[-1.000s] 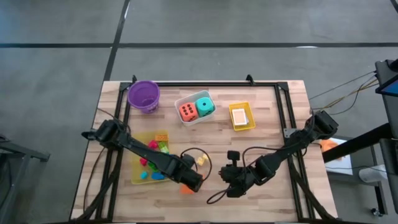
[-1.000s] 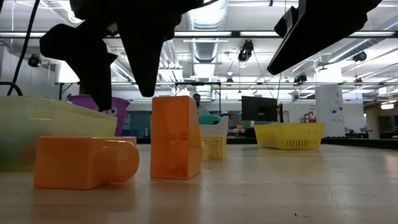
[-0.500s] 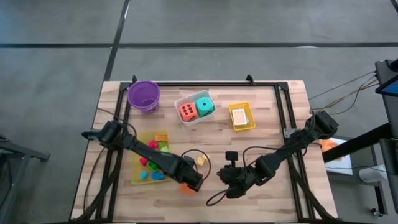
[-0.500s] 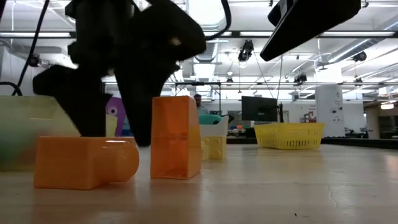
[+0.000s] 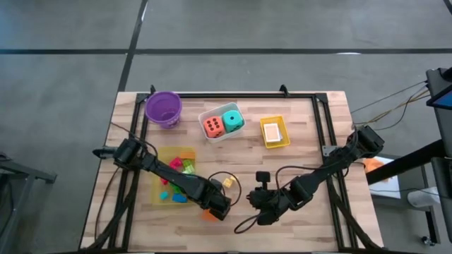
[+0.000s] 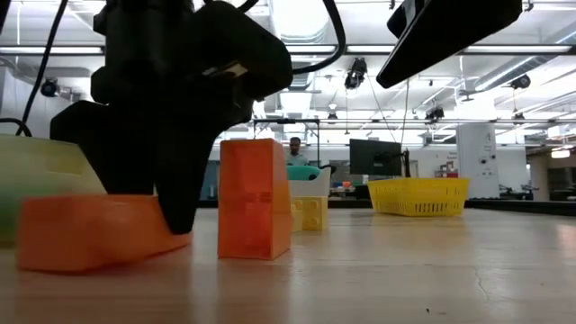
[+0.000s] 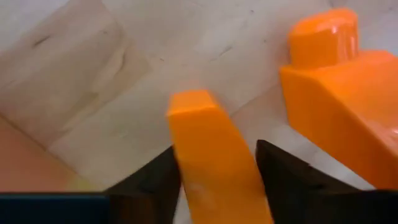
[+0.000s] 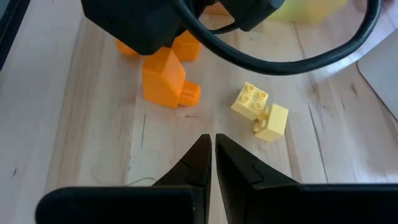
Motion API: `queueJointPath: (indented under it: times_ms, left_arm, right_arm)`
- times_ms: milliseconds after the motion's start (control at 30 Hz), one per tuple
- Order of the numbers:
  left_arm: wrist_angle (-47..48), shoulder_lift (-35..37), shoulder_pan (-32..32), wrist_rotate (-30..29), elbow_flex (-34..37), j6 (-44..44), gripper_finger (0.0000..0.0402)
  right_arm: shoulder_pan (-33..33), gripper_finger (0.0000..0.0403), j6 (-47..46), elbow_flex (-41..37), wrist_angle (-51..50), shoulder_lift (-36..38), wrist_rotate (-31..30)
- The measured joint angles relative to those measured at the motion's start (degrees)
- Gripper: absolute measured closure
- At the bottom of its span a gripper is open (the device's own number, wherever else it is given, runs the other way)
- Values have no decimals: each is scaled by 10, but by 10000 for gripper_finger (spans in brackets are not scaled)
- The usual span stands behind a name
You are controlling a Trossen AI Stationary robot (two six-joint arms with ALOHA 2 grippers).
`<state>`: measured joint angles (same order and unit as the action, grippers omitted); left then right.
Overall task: Pick & Place Toys
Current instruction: Put the orange game piece into the light yellow bin
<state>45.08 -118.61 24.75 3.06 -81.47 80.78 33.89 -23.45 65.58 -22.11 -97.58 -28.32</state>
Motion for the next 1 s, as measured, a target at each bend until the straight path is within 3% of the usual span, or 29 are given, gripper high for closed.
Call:
queueJointPath:
  times_ms: [100, 600, 1000]
  left_arm:
    - [-3, 0, 0, 2, 0, -9, 264]
    - [12, 0, 1, -5, -27, -34, 264]
    - [221, 4, 2, -46, -163, -100, 264]
  right_arm:
    - [0, 384, 1, 0, 0, 0, 0]
    - [1, 384, 4, 0, 0, 0, 3]
    - [1, 384, 5, 0, 0, 0, 3]
